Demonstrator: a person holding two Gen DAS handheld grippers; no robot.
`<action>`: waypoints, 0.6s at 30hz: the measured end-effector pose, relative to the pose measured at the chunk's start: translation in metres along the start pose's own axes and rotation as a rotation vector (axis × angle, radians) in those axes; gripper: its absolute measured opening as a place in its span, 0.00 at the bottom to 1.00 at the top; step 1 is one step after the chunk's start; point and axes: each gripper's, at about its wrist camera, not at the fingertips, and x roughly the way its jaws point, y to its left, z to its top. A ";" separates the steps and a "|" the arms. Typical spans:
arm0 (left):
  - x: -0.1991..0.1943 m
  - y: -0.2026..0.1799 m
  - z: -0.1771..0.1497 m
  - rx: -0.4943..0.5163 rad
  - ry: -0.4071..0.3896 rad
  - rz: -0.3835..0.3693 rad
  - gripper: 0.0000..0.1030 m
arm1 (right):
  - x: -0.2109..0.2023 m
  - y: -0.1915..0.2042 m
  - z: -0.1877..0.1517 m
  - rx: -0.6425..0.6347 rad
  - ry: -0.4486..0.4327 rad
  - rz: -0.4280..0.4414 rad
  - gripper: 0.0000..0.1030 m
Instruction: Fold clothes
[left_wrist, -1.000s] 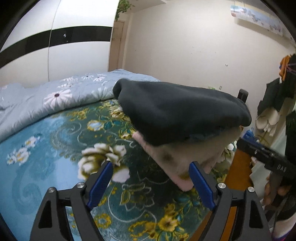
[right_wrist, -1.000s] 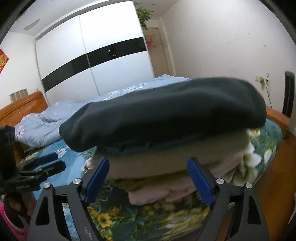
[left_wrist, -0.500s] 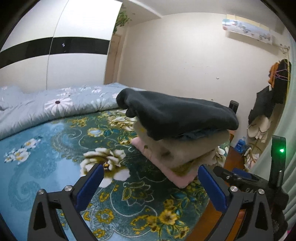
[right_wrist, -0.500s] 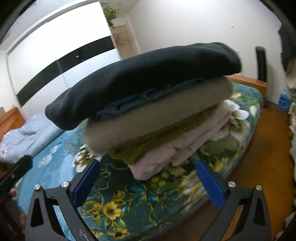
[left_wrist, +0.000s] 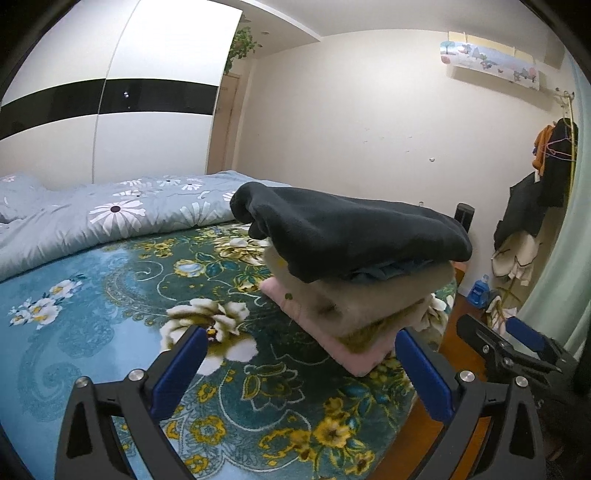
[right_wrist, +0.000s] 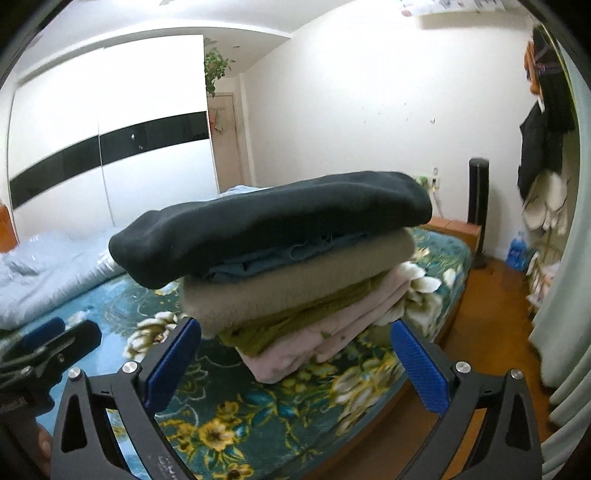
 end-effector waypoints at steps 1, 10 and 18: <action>0.001 0.000 0.000 -0.003 0.003 0.004 1.00 | 0.000 0.001 -0.001 -0.004 0.008 -0.003 1.00; 0.009 0.001 -0.005 -0.003 0.037 0.024 1.00 | 0.010 0.001 -0.015 0.028 0.109 -0.041 1.00; 0.017 -0.004 -0.012 0.030 0.066 0.042 1.00 | 0.010 0.002 -0.019 0.028 0.135 -0.038 1.00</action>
